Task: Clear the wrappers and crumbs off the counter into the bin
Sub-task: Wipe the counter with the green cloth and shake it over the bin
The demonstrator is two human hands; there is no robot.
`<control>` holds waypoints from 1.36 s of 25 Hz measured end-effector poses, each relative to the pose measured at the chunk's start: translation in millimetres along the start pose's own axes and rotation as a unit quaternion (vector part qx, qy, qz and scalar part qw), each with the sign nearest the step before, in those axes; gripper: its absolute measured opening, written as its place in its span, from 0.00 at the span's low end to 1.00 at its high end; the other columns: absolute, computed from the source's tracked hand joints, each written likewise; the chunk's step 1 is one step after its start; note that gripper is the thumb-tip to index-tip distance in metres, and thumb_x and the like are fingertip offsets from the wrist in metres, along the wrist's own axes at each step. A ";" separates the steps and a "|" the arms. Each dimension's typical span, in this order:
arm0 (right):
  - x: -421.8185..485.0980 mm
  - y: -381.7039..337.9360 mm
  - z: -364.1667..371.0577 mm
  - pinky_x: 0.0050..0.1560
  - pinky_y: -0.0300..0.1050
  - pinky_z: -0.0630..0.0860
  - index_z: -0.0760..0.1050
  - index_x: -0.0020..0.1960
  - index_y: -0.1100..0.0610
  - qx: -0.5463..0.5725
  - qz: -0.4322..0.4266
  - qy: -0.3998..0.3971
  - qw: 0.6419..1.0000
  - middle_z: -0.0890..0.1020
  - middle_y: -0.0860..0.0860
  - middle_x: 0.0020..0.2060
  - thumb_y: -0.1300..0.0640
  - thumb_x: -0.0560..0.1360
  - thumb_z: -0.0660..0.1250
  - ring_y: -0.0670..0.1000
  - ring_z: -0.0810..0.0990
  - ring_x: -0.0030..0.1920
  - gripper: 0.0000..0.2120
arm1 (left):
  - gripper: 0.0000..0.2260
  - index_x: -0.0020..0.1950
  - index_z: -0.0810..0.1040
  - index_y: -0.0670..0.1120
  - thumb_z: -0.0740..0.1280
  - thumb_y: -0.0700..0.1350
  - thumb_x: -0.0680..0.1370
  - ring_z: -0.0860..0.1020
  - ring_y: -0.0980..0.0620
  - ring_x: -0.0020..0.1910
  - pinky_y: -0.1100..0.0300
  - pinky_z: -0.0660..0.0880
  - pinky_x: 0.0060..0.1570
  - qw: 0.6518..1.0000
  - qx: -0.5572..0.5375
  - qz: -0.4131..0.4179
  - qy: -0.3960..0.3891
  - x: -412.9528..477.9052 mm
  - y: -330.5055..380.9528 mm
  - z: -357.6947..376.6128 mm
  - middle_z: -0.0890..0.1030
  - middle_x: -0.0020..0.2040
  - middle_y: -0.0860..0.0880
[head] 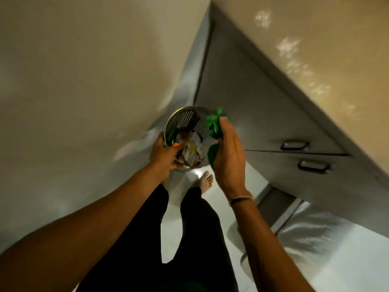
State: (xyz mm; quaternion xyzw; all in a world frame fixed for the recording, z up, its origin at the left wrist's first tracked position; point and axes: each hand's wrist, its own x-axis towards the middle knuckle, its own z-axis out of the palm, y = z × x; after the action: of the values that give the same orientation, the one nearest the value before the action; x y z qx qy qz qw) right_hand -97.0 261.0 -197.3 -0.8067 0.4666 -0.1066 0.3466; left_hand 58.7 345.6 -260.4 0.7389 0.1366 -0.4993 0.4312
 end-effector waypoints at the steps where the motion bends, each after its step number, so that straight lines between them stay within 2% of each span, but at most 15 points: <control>1: -9.2 -20.2 -27.3 0.80 0.49 0.69 0.60 0.83 0.55 -0.004 -0.021 0.027 0.999 0.66 0.55 0.82 0.64 0.77 0.72 0.55 0.68 0.80 0.38 | 0.22 0.49 0.79 0.68 0.74 0.38 0.77 0.83 0.41 0.56 0.38 0.86 0.43 1.000 0.006 0.010 -0.006 -27.7 12.6 -3.2 0.84 0.58 0.51; 3: -21.7 -45.5 -68.8 0.82 0.39 0.63 0.61 0.83 0.55 -0.016 -0.068 0.084 0.994 0.66 0.53 0.82 0.62 0.81 0.64 0.50 0.66 0.81 0.32 | 0.20 0.55 0.77 0.67 0.73 0.40 0.78 0.83 0.41 0.55 0.37 0.86 0.44 0.999 0.020 0.026 -0.024 -69.5 27.9 -7.2 0.83 0.61 0.49; 6: -14.7 -57.1 -143.2 0.82 0.33 0.58 0.59 0.83 0.52 -0.010 -0.076 0.158 0.984 0.66 0.52 0.82 0.56 0.83 0.54 0.47 0.65 0.81 0.28 | 0.20 0.64 0.76 0.60 0.72 0.38 0.79 0.82 0.46 0.49 0.49 0.84 0.29 0.998 0.010 0.039 -0.040 -125.5 52.4 -2.3 0.83 0.58 0.48; 9: 32.2 -34.4 -213.9 0.81 0.47 0.65 0.59 0.83 0.53 -0.044 -0.068 0.213 0.974 0.68 0.56 0.80 0.56 0.81 0.54 0.55 0.69 0.79 0.30 | 0.24 0.71 0.72 0.55 0.72 0.37 0.79 0.82 0.42 0.54 0.45 0.85 0.32 0.997 0.005 0.051 -0.056 -159.2 85.1 13.5 0.80 0.63 0.46; 12: 72.8 1.8 -241.0 0.77 0.59 0.72 0.59 0.83 0.57 -0.054 0.021 0.207 0.977 0.71 0.60 0.78 0.61 0.83 0.58 0.62 0.71 0.76 0.29 | 0.24 0.74 0.69 0.55 0.70 0.40 0.81 0.81 0.38 0.61 0.40 0.86 0.42 0.997 0.012 0.052 -0.048 -173.8 101.8 24.9 0.79 0.68 0.44; 14: 85.8 20.8 -239.0 0.81 0.61 0.66 0.58 0.84 0.57 -0.076 0.074 0.179 0.978 0.67 0.59 0.81 0.55 0.86 0.59 0.62 0.64 0.81 0.28 | 0.26 0.76 0.68 0.55 0.71 0.41 0.81 0.82 0.36 0.62 0.40 0.86 0.42 0.997 0.019 0.054 -0.043 -177.6 106.9 28.4 0.79 0.69 0.43; 16: 93.7 30.3 -230.9 0.84 0.61 0.58 0.54 0.85 0.56 -0.099 0.071 0.154 0.981 0.61 0.57 0.84 0.45 0.86 0.59 0.61 0.56 0.85 0.32 | 0.26 0.76 0.68 0.54 0.71 0.39 0.80 0.81 0.36 0.62 0.37 0.86 0.43 0.997 0.031 0.058 -0.030 -178.7 111.1 29.9 0.78 0.70 0.42; 19: 104.6 27.6 -221.2 0.86 0.61 0.52 0.51 0.85 0.57 -0.102 0.076 0.140 0.982 0.56 0.59 0.85 0.39 0.84 0.59 0.61 0.51 0.86 0.38 | 0.25 0.75 0.69 0.54 0.71 0.38 0.80 0.81 0.37 0.58 0.31 0.84 0.46 0.997 0.043 0.062 -0.016 -182.5 112.6 32.2 0.78 0.69 0.43; 21: 104.1 7.6 -204.2 0.85 0.61 0.52 0.51 0.85 0.57 -0.091 0.052 0.121 0.987 0.57 0.59 0.85 0.42 0.84 0.62 0.61 0.53 0.85 0.38 | 0.27 0.76 0.67 0.53 0.71 0.38 0.80 0.80 0.37 0.59 0.28 0.82 0.50 0.997 0.039 0.064 -0.017 -185.2 115.7 32.9 0.77 0.70 0.43; 23: 95.0 -20.4 -180.7 0.85 0.63 0.57 0.55 0.84 0.56 -0.089 -0.004 0.084 0.992 0.59 0.57 0.84 0.52 0.84 0.64 0.60 0.55 0.85 0.33 | 0.28 0.78 0.66 0.53 0.71 0.38 0.80 0.80 0.36 0.59 0.27 0.81 0.51 0.997 0.040 0.059 -0.017 -189.6 122.4 33.0 0.77 0.68 0.44; 26: 69.3 -56.1 -150.6 0.83 0.62 0.62 0.63 0.82 0.55 -0.083 -0.112 0.023 0.990 0.62 0.55 0.83 0.65 0.80 0.64 0.58 0.59 0.84 0.32 | 0.26 0.77 0.67 0.50 0.69 0.37 0.81 0.81 0.44 0.48 0.32 0.84 0.47 0.997 0.044 0.063 -0.020 -190.0 128.2 32.0 0.80 0.59 0.45; 28: 56.0 -68.2 -144.4 0.81 0.60 0.67 0.67 0.80 0.54 -0.039 -0.170 -0.014 0.985 0.68 0.54 0.81 0.69 0.79 0.65 0.57 0.66 0.82 0.31 | 0.24 0.77 0.66 0.49 0.66 0.38 0.82 0.81 0.45 0.46 0.37 0.85 0.41 0.997 0.044 0.068 -0.011 -187.3 131.6 29.8 0.80 0.63 0.42; 29: 49.8 -70.2 -143.7 0.80 0.59 0.69 0.68 0.80 0.54 -0.020 -0.198 -0.027 0.980 0.70 0.54 0.80 0.68 0.79 0.63 0.56 0.68 0.81 0.30 | 0.26 0.79 0.63 0.49 0.66 0.39 0.83 0.81 0.43 0.47 0.39 0.85 0.40 0.997 0.034 0.065 -0.005 -186.1 133.3 28.4 0.78 0.66 0.41; 31: 42.5 -68.1 -150.4 0.81 0.56 0.68 0.69 0.79 0.54 0.002 -0.236 -0.025 0.972 0.71 0.53 0.80 0.66 0.80 0.59 0.54 0.69 0.80 0.28 | 0.30 0.82 0.58 0.52 0.66 0.41 0.84 0.81 0.38 0.53 0.35 0.84 0.44 0.998 0.009 0.058 0.004 -183.3 135.4 27.1 0.74 0.72 0.40; 34: 59.1 -56.1 -175.4 0.83 0.53 0.62 0.67 0.80 0.53 0.035 -0.200 0.037 0.979 0.67 0.51 0.82 0.68 0.82 0.61 0.53 0.65 0.82 0.29 | 0.33 0.84 0.54 0.54 0.67 0.40 0.83 0.79 0.33 0.63 0.32 0.82 0.50 0.999 0.007 0.051 0.009 -181.3 138.2 28.8 0.71 0.76 0.38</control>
State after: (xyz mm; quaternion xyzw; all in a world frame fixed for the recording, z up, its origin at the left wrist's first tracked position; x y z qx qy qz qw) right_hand -113.8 149.7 -40.1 -0.8668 0.3043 -0.2194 0.3285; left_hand 44.1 283.1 -39.7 0.7525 0.0996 -0.4708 0.4497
